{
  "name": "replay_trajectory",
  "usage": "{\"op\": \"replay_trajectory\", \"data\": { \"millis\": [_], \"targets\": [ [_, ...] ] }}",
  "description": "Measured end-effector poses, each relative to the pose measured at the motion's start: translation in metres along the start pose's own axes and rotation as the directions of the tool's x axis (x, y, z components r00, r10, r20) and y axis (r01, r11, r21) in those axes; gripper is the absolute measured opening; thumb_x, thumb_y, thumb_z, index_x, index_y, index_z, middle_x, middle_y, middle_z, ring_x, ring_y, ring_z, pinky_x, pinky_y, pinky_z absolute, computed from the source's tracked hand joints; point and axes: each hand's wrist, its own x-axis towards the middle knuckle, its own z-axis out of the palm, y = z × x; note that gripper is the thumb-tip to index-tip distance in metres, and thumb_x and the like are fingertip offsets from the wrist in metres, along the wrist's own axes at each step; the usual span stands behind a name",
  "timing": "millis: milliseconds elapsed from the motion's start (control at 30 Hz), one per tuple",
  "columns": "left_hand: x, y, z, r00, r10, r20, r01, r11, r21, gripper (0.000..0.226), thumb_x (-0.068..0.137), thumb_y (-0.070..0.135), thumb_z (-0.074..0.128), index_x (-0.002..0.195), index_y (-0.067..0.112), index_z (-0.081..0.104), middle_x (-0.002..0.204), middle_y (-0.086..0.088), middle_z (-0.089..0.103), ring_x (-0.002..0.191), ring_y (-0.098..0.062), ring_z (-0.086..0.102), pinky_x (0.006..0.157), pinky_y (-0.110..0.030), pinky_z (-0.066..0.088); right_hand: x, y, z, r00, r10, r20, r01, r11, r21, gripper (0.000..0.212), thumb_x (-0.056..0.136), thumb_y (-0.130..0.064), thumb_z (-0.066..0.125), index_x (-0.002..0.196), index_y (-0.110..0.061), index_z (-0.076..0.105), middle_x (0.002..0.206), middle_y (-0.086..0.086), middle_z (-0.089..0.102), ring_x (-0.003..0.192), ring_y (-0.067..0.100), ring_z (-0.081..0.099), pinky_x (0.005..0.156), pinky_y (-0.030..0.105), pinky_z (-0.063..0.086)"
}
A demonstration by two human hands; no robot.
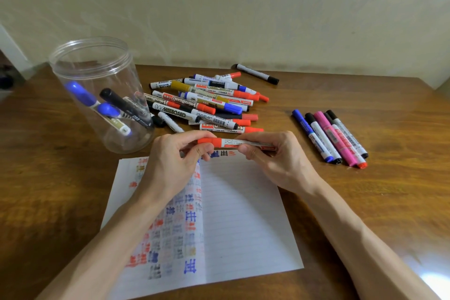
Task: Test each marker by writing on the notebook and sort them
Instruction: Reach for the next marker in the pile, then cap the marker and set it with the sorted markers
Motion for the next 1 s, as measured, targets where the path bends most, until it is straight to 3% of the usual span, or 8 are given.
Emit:
{"op": "replay_trajectory", "data": {
  "millis": [133, 267, 400, 500, 600, 734, 1000],
  "targets": [
    [0.000, -0.002, 0.001, 1.000, -0.011, -0.009, 0.011, 1.000, 0.013, 0.022, 0.093, 0.016, 0.071, 0.109, 0.032, 0.072, 0.081, 0.012, 0.076, 0.081, -0.007, 0.074, 0.074, -0.016, 0.058, -0.002, -0.002, 0.003, 1.000, 0.009, 0.002, -0.009, 1.000, 0.003, 0.024, 0.097, -0.031, 0.074, 0.118, -0.022, 0.080, 0.086, -0.024, 0.073, 0.083, -0.001, 0.072, 0.071, 0.011, 0.050],
    [0.003, 0.002, 0.002, 1.000, -0.028, -0.009, 0.028, 1.000, -0.014, 0.022, 0.095, 0.016, 0.069, 0.114, 0.026, 0.074, 0.084, 0.009, 0.076, 0.086, -0.006, 0.073, 0.075, -0.015, 0.058, 0.002, -0.008, -0.005, 1.000, -0.005, 0.017, 0.007, 0.997, -0.083, 0.030, 0.096, -0.039, 0.072, 0.122, -0.025, 0.078, 0.103, -0.015, 0.078, 0.091, 0.004, 0.071, 0.073, 0.024, 0.057],
    [0.006, 0.013, 0.005, 0.999, 0.045, -0.002, -0.045, 0.999, -0.005, 0.033, 0.092, 0.028, 0.067, 0.124, 0.028, 0.070, 0.100, 0.017, 0.074, 0.096, 0.002, 0.070, 0.077, -0.010, 0.054, 0.003, -0.012, -0.016, 0.999, -0.047, -0.028, 0.041, 0.984, -0.175, 0.031, 0.092, -0.041, 0.075, 0.118, -0.026, 0.080, 0.112, -0.011, 0.069, 0.099, 0.004, 0.062, 0.072, 0.020, 0.055],
    [0.006, 0.013, 0.006, 0.998, 0.055, 0.022, -0.055, 0.998, 0.008, 0.054, 0.092, 0.023, 0.071, 0.143, 0.030, 0.055, 0.117, 0.027, 0.067, 0.105, 0.006, 0.067, 0.083, -0.009, 0.052, 0.002, -0.012, -0.017, 1.000, -0.026, -0.016, 0.021, 0.966, -0.258, 0.030, 0.091, -0.039, 0.078, 0.117, -0.026, 0.080, 0.108, -0.008, 0.069, 0.094, 0.009, 0.061, 0.073, 0.032, 0.057],
    [0.007, 0.010, 0.006, 0.999, 0.052, 0.004, -0.052, 0.998, 0.020, 0.057, 0.097, 0.025, 0.067, 0.149, 0.032, 0.047, 0.125, 0.028, 0.063, 0.109, 0.005, 0.066, 0.086, -0.007, 0.049, 0.004, -0.008, -0.021, 0.998, 0.023, -0.058, -0.039, 0.959, -0.281, 0.030, 0.092, -0.038, 0.078, 0.119, -0.026, 0.078, 0.104, -0.010, 0.069, 0.085, 0.007, 0.061, 0.068, 0.026, 0.055],
    [0.007, 0.009, 0.007, 0.999, 0.043, 0.025, -0.044, 0.998, 0.040, 0.054, 0.099, 0.033, 0.060, 0.151, 0.029, 0.048, 0.130, 0.022, 0.066, 0.113, 0.005, 0.065, 0.087, -0.004, 0.047, 0.005, 0.000, -0.028, 0.973, 0.151, -0.176, -0.195, 0.944, -0.267, 0.026, 0.093, -0.040, 0.077, 0.115, -0.026, 0.078, 0.090, -0.013, 0.067, 0.078, 0.007, 0.060, 0.059, 0.013, 0.040],
    [0.004, 0.010, 0.008, 0.999, 0.032, 0.020, -0.033, 0.999, 0.042, 0.043, 0.097, 0.034, 0.060, 0.140, 0.030, 0.058, 0.121, 0.017, 0.071, 0.109, 0.000, 0.067, 0.084, -0.003, 0.046, 0.004, 0.017, -0.037, 0.850, 0.260, -0.458, -0.422, 0.856, -0.298, 0.028, 0.089, -0.046, 0.079, 0.107, -0.023, 0.079, 0.086, -0.008, 0.071, 0.074, 0.009, 0.065, 0.067, 0.035, 0.060]
  ]
}}
